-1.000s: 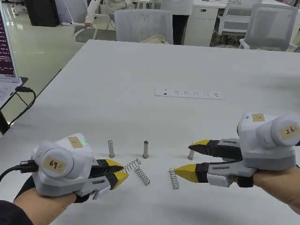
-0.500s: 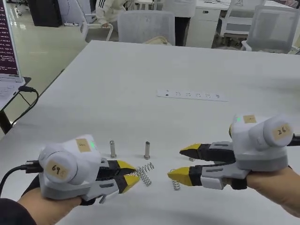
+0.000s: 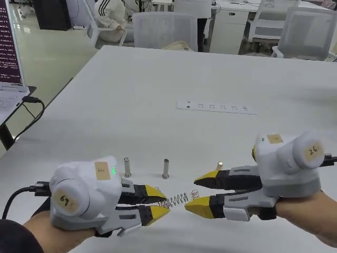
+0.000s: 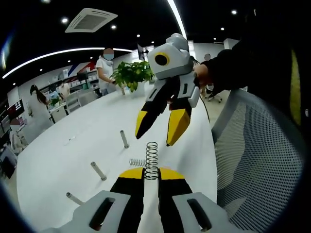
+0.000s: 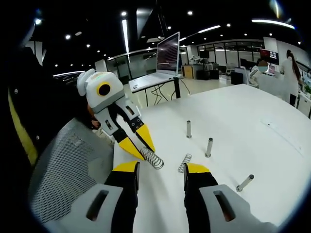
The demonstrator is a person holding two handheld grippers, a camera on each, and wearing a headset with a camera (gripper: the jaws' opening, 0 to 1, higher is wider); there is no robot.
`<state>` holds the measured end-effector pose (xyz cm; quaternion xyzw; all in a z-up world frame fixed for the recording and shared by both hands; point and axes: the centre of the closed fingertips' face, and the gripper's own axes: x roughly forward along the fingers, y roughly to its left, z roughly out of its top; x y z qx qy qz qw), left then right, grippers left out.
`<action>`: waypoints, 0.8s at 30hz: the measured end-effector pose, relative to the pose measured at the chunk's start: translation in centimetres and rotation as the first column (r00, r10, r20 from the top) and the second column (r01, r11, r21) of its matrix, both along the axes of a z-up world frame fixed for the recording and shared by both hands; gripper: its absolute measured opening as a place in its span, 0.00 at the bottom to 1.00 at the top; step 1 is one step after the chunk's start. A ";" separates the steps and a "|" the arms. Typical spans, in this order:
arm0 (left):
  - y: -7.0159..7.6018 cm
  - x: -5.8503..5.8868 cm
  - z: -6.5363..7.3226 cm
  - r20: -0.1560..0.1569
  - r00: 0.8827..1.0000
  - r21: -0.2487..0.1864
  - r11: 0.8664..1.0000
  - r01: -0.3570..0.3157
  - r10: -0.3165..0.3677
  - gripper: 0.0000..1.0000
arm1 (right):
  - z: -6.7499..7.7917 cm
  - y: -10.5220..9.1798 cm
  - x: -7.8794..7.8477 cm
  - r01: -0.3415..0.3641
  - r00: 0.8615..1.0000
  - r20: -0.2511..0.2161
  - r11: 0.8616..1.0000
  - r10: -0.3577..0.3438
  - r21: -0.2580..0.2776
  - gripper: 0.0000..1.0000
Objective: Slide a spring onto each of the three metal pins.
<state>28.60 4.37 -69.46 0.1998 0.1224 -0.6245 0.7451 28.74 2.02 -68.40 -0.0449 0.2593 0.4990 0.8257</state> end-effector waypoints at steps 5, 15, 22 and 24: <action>-0.6 -0.8 0.5 0.020 0.998 -0.014 0.999 0.051 -0.051 0.02 | 0.0 0.6 -0.8 -0.042 0.999 -0.024 0.999 0.043 0.016 0.30; -1.2 -1.6 1.0 0.034 0.995 -0.031 0.995 0.096 -0.095 0.02 | -0.1 1.3 -2.0 -0.098 0.993 -0.057 0.995 0.100 0.033 0.21; -1.5 -1.9 1.5 0.049 0.993 -0.048 0.993 0.111 -0.109 0.02 | -0.1 1.6 -2.4 -0.110 0.990 -0.079 0.993 0.113 0.048 0.18; -1.6 -2.0 1.5 0.048 0.992 -0.047 0.992 0.115 -0.113 0.02 | -0.1 1.6 -2.4 -0.109 0.990 -0.080 0.993 0.113 0.049 0.17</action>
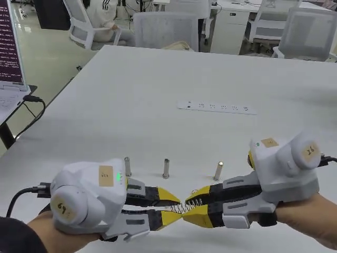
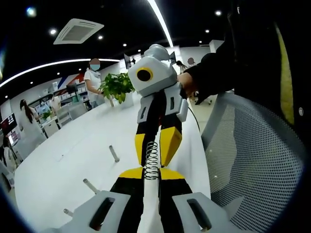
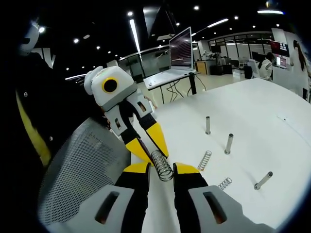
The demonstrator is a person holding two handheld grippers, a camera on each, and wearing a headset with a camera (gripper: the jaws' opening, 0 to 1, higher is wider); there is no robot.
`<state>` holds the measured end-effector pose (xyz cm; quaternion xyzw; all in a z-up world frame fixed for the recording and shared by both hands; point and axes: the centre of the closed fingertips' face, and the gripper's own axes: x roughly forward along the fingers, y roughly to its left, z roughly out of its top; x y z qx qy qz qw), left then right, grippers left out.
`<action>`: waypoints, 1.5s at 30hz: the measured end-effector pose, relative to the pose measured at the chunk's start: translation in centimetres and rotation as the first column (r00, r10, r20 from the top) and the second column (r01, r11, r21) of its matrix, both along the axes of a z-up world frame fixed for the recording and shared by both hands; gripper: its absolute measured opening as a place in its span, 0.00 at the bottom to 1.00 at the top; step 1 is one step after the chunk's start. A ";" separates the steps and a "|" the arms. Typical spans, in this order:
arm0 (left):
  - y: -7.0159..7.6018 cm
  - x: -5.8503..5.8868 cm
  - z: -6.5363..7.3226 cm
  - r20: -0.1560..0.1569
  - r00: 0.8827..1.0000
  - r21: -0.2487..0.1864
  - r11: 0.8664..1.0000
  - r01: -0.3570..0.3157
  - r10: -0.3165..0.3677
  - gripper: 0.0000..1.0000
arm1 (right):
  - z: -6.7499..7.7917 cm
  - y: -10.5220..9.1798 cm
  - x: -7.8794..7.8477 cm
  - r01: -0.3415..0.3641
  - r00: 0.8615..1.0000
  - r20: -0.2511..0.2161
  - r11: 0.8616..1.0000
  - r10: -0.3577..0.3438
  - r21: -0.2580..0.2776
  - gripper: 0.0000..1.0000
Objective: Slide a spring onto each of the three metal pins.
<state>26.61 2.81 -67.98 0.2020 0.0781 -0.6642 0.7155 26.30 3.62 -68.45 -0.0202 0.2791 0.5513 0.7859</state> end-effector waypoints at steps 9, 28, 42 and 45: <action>-0.1 -0.2 0.0 -0.003 1.000 -0.002 1.000 0.005 -0.005 0.02 | 0.1 0.0 -0.2 -0.003 1.000 -0.011 1.000 0.003 0.007 0.13; -0.4 0.0 -0.3 -0.026 0.999 -0.013 1.000 -0.019 0.019 0.02 | 0.8 0.5 0.0 -0.074 0.997 -0.001 0.981 0.075 -0.177 0.09; -1.1 0.3 0.0 -0.022 0.999 -0.025 0.999 -0.033 0.033 0.02 | 0.8 0.0 0.2 -0.179 0.983 -0.035 0.895 0.181 -0.409 0.09; -1.2 0.5 0.0 -0.017 0.999 -0.025 0.999 -0.040 0.039 0.02 | 0.8 -0.1 0.3 -0.197 0.979 -0.043 0.869 0.200 -0.455 0.09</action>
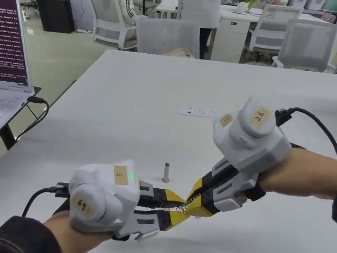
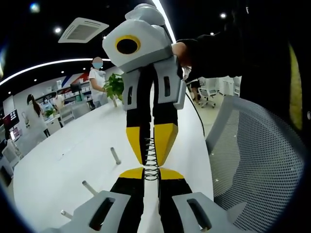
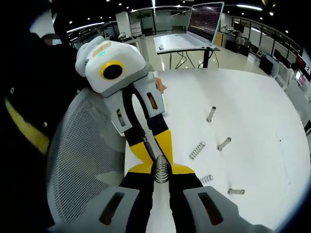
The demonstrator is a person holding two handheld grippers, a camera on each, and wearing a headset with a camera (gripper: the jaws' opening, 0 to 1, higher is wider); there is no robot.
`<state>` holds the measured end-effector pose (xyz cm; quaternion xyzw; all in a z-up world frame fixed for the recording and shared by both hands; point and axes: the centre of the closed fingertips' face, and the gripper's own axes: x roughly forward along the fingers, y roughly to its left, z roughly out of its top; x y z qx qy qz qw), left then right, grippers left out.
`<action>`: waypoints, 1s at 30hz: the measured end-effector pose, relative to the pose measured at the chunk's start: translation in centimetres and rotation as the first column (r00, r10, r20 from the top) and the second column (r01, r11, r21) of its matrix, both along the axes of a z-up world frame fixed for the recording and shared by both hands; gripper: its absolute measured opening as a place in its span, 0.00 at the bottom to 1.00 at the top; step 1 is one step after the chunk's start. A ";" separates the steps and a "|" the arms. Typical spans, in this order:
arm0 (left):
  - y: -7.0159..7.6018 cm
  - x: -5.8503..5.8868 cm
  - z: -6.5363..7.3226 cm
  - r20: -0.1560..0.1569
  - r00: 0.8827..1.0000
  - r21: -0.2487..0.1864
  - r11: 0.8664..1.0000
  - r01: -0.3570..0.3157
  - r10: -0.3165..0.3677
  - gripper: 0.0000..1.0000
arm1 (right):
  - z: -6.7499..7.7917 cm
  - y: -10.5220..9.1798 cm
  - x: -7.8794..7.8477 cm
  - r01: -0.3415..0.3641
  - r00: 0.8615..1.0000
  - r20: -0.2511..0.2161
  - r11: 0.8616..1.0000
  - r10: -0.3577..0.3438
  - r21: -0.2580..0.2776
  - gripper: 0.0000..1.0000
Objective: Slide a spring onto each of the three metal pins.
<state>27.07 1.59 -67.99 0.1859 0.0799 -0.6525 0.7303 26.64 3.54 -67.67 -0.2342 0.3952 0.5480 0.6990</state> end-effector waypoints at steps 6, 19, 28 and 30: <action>-0.4 0.4 0.0 0.012 1.000 -0.003 1.000 -0.023 0.023 0.02 | -0.1 -0.2 0.3 -0.042 0.999 -0.001 0.995 0.042 -0.090 0.09; -1.6 1.3 -0.1 -0.038 0.995 -0.043 0.994 -0.098 0.097 0.02 | -0.2 -1.0 1.2 -0.106 0.994 -0.012 0.968 0.106 -0.227 0.09; -2.1 1.3 -0.3 -0.061 0.993 -0.056 0.993 -0.107 0.103 0.03 | -0.5 -1.6 1.2 -0.133 0.991 -0.032 0.947 0.130 -0.293 0.09; -2.1 1.3 -0.3 -0.062 0.992 -0.058 0.992 -0.109 0.106 0.03 | -0.5 -1.6 1.2 -0.136 0.991 -0.030 0.944 0.134 -0.302 0.09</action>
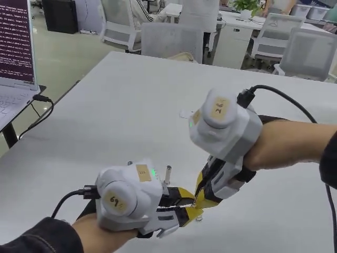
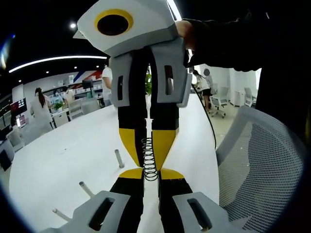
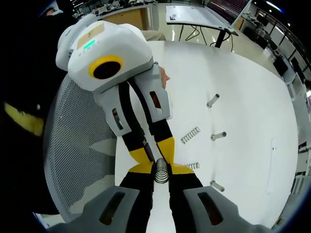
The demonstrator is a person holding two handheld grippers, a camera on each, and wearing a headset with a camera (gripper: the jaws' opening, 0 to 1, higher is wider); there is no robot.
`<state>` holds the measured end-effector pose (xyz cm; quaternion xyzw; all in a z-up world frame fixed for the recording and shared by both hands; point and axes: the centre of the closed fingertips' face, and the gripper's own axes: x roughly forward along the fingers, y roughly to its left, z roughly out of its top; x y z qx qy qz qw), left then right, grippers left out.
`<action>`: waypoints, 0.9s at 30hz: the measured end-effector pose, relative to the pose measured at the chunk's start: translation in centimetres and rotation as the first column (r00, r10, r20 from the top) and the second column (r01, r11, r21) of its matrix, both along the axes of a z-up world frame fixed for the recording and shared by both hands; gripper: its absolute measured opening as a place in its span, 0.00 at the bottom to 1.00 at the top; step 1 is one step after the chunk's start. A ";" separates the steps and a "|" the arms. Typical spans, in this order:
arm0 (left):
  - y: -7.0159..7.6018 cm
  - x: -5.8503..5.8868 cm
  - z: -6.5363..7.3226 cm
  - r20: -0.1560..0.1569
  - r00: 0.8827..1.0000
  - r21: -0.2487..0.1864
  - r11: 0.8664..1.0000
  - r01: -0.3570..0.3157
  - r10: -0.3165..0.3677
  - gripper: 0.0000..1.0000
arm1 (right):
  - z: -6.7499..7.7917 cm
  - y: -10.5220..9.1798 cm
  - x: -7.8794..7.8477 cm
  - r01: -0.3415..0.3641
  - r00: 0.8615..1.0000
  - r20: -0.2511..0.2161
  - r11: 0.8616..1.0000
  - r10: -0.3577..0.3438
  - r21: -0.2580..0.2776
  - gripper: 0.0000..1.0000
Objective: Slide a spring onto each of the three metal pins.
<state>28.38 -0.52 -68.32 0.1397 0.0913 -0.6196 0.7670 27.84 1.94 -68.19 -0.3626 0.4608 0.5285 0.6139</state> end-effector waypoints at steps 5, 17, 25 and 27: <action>0.0 0.1 -0.1 -0.019 1.000 -0.012 1.000 -0.010 0.010 0.03 | 0.0 0.0 0.1 -0.001 1.000 -0.003 1.000 0.001 -0.010 0.08; 0.2 0.0 -0.2 -0.049 0.999 -0.019 1.000 -0.015 0.014 0.08 | 0.0 0.6 0.1 -0.002 1.000 -0.016 1.000 0.002 -0.003 0.08; 0.5 0.3 -0.4 -0.078 0.997 -0.024 0.999 -0.033 0.031 0.18 | 0.5 0.2 0.9 0.016 1.000 -0.006 1.000 -0.015 0.012 0.08; 0.6 0.5 -0.3 -0.086 0.996 -0.029 0.999 -0.040 0.038 0.21 | 0.7 0.0 1.2 0.023 1.000 -0.003 1.000 -0.023 0.015 0.08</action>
